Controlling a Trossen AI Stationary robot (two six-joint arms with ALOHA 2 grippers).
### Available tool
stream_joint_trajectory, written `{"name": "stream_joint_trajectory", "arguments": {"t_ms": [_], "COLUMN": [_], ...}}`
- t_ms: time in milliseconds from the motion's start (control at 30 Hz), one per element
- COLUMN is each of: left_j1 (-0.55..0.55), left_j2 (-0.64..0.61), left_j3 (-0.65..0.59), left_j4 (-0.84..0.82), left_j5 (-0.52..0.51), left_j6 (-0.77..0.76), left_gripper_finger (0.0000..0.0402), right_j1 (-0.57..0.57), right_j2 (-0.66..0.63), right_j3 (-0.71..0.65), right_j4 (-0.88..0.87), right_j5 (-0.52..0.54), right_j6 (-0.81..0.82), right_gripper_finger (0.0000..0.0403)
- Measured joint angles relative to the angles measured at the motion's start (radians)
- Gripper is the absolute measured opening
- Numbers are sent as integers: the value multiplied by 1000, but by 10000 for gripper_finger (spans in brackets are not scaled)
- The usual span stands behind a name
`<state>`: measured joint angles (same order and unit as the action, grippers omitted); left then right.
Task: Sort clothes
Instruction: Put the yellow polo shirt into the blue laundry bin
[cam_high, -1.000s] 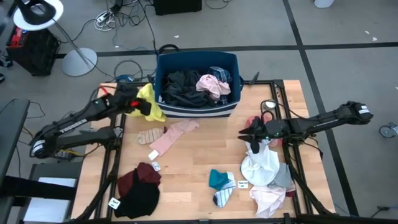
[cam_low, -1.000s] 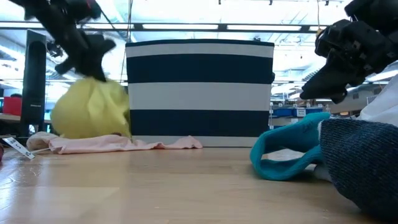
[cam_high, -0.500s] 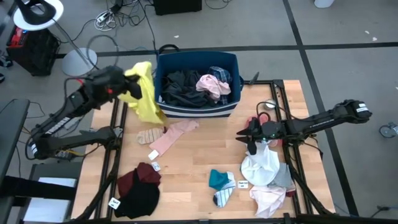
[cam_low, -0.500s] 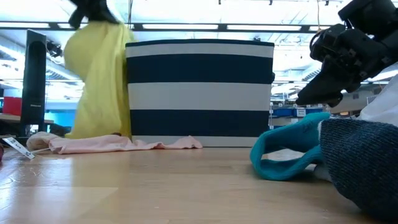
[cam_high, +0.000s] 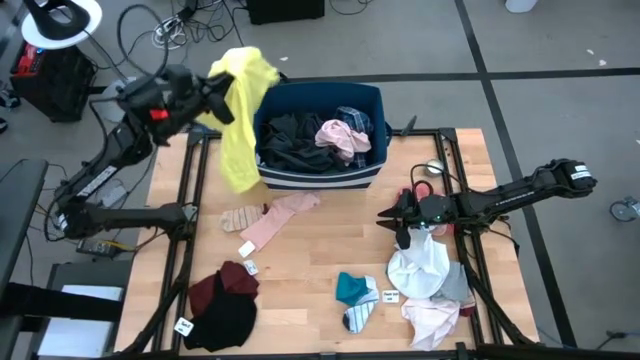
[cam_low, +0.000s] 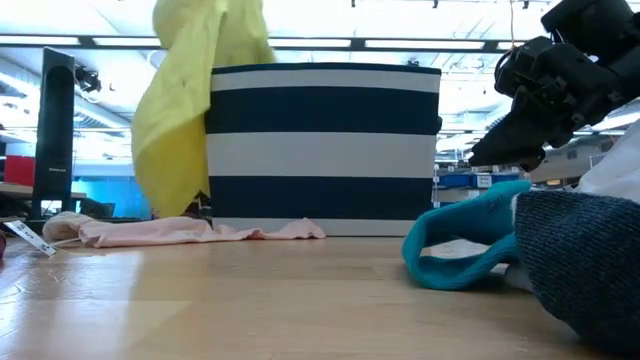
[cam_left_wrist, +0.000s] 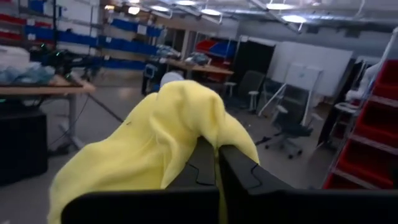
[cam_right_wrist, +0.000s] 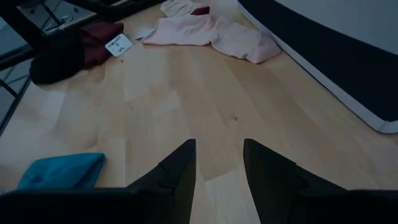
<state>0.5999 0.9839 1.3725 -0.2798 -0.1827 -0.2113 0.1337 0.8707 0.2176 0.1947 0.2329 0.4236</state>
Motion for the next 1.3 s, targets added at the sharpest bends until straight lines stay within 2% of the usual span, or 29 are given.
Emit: {"name": "stream_joint_trajectory", "arguments": {"t_ms": [467,767,900,1033,1133,1300], "left_j1": [0,0,0,0,1,1], "left_j2": [427,639,670,670,663,642], "left_j3": [633,946,976,973,973,973], "left_j4": [59,207,244,183,71,-176], "left_j5": [187,333,378,378,364,283], "left_j6": [19,-112,-136,-112,-54,54], "left_gripper_finger": [0,0,0,0,0,0], "right_j1": [0,0,0,0,0,0], "right_j2": [0,0,0,0,0,0], "right_j3": [0,0,0,0,0,0], "right_j4": [10,15,15,14,14,14], "right_j5": [0,0,0,0,-3,-13], "right_j6": [-9,-21,-25,-26,-27,-27], "right_gripper_finger": [131,130,128,128,128,126]}}
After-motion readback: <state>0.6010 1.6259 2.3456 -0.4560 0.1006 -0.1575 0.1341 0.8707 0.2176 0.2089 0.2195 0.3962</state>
